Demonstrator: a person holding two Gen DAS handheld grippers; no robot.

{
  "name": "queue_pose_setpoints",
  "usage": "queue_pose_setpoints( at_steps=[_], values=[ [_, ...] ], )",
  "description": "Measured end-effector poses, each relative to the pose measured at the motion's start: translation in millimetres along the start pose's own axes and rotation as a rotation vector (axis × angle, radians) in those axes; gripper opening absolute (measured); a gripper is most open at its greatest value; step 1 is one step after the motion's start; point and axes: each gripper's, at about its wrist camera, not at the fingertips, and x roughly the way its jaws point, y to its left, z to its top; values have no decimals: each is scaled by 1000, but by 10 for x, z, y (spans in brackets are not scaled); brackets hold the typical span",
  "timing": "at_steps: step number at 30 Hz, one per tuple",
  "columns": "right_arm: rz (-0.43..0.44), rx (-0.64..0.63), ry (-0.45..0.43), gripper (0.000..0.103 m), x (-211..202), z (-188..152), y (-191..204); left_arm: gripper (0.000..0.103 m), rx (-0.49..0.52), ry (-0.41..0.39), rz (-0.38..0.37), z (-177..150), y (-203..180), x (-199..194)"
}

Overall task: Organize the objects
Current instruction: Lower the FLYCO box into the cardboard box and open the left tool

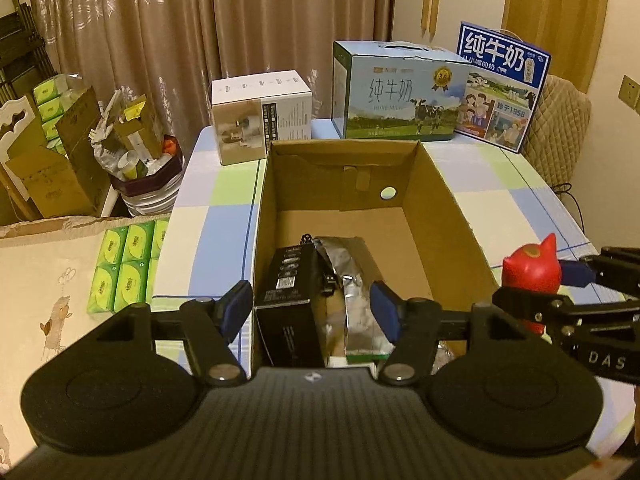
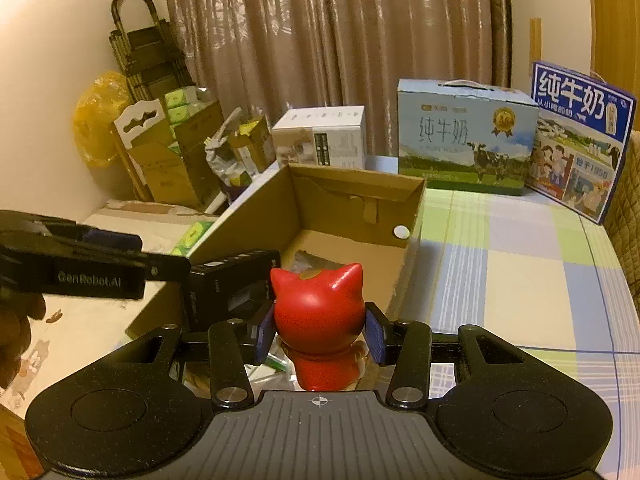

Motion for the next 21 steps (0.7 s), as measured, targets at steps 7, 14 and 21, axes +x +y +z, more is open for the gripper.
queue_pose_setpoints(
  at_steps=[7,14,21],
  values=[
    [5,-14,-15,43,-98,63,125,62,11,2,3,-82,-39,-138],
    [3,-20,-19,43,-134,108,186,69,16,-6,6,-128,-47,-232],
    [1,-23,-20,43,-144,144,204,73,15,-19,6,-112,-31,-305]
  ],
)
